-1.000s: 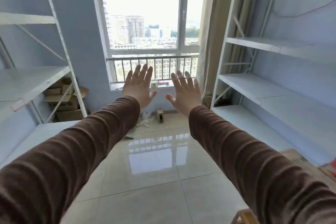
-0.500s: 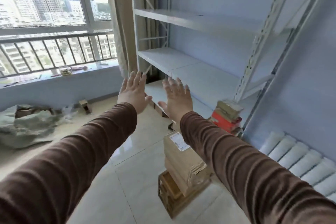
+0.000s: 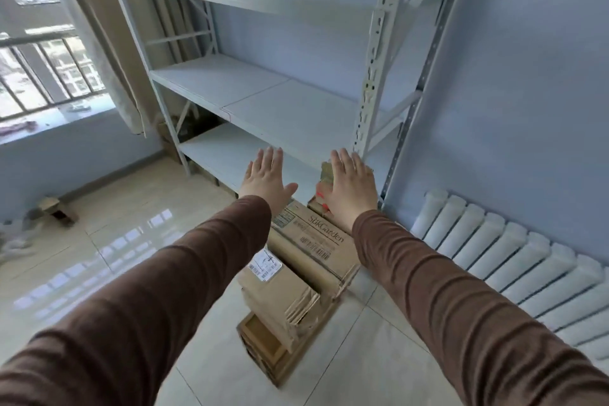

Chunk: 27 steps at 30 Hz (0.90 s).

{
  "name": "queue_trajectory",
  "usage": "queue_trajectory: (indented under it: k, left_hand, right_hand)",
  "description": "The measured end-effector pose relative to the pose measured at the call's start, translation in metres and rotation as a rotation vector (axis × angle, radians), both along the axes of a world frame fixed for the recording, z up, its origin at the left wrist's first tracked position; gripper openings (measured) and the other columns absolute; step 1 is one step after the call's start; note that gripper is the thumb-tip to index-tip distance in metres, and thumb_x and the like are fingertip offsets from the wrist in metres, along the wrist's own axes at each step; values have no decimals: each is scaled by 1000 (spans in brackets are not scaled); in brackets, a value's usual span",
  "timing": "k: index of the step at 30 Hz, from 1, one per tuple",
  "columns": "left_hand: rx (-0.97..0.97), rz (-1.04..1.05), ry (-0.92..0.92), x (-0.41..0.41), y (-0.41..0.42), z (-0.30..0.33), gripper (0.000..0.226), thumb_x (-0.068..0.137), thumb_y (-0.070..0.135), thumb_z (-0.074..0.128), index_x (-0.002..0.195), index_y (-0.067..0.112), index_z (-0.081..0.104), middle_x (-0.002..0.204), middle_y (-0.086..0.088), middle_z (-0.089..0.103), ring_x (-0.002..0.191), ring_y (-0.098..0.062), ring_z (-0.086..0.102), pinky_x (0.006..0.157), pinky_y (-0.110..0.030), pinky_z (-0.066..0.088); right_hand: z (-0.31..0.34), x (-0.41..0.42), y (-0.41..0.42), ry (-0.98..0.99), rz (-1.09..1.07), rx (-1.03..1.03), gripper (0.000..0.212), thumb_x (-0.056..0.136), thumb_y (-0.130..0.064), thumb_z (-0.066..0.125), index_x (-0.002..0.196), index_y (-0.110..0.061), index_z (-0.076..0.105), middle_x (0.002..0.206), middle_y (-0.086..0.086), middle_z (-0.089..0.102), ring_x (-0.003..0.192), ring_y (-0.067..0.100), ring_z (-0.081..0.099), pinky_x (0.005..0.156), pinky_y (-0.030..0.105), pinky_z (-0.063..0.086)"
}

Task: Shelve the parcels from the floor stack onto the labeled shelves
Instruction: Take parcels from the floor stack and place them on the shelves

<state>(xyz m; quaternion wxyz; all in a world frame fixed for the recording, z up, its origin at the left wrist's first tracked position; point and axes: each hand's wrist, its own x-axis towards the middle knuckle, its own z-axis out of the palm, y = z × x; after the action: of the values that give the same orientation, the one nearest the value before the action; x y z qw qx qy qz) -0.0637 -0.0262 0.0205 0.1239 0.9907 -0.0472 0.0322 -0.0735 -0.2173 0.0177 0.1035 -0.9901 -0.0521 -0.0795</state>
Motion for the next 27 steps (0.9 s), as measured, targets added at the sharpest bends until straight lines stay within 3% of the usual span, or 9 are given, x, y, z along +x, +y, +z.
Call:
queue_trajectory:
  k: [9, 15, 19, 23, 25, 27]
  left_hand:
    - [-306, 6, 211, 70, -81, -55, 86, 103, 50, 47, 163, 13, -3, 171, -10, 0, 157, -28, 1, 127, -45, 12]
    - [-628, 223, 334, 115, -129, -87, 92, 99, 52, 55, 163, 12, 2, 168, -14, 12, 153, -31, 20, 122, -45, 24]
    - [-843, 378, 326, 137, -149, -101, 98, 95, 52, 62, 163, 13, 4, 169, -11, 13, 152, -29, 25, 114, -34, 31]
    - [-965, 449, 303, 153, -158, -111, 94, 91, 55, 66, 161, 17, 17, 163, -9, 31, 145, -29, 39, 116, -41, 36]
    - [-975, 447, 307, 156, -159, -116, 81, 91, 54, 67, 154, 16, 32, 145, -5, 53, 123, -24, 56, 98, -34, 50]
    - [-993, 443, 272, 154, -156, -117, 68, 91, 49, 69, 144, 16, 41, 123, 2, 60, 109, -19, 60, 75, -21, 48]
  right_hand:
    - [-51, 64, -85, 159, -145, 234, 72, 106, -52, 33, 163, -14, 10, 171, 10, 7, 158, 26, 7, 128, 41, 7]
    - [-82, 122, -125, 314, -174, 511, 69, 107, -46, 39, 162, -11, 14, 169, 11, 16, 156, 27, 17, 125, 40, 16]
    - [-99, 152, -140, 442, -175, 685, 69, 108, -45, 39, 163, -12, 12, 169, 11, 15, 154, 27, 23, 121, 38, 22]
    - [-109, 168, -142, 507, -121, 768, 66, 108, -46, 38, 162, -13, 18, 166, 10, 27, 150, 27, 32, 119, 39, 28]
    - [-111, 171, -140, 517, -94, 780, 63, 108, -44, 39, 161, -14, 22, 164, 10, 33, 148, 28, 37, 120, 42, 32]
    - [-111, 170, -136, 498, -70, 787, 60, 108, -41, 40, 160, -14, 24, 162, 11, 36, 147, 28, 38, 120, 45, 33]
